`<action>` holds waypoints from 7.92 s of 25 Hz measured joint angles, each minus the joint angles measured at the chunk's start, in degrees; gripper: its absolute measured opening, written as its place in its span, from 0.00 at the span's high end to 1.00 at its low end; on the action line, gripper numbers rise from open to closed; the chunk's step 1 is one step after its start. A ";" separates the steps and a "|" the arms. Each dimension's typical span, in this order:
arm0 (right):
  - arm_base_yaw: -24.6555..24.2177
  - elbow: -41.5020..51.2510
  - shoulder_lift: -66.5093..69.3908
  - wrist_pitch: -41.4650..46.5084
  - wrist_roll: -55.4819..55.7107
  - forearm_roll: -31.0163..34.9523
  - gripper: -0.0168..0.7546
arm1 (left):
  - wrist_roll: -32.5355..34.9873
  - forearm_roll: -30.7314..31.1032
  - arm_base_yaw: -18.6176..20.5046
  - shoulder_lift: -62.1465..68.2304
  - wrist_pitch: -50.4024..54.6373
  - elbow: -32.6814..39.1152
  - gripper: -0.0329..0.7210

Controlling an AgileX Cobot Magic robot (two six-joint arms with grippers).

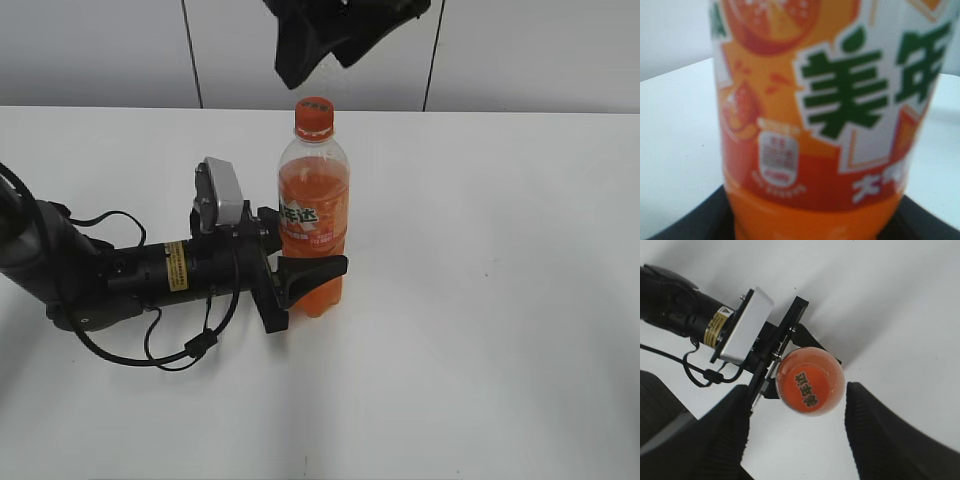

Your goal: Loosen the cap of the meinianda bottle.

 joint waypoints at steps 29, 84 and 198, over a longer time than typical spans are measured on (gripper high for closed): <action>0.00 0.01 4.81 0.00 14.17 -1.52 0.24 | -0.10 -0.05 0.00 0.00 -0.02 0.00 0.43; 0.00 -0.26 5.88 -0.38 -59.22 -1.24 0.63 | -0.29 -0.12 0.00 0.00 0.57 -0.05 0.43; -25.10 28.75 17.99 -23.37 1.14 -5.49 0.23 | -1.22 -2.66 0.05 -0.10 3.51 0.56 0.22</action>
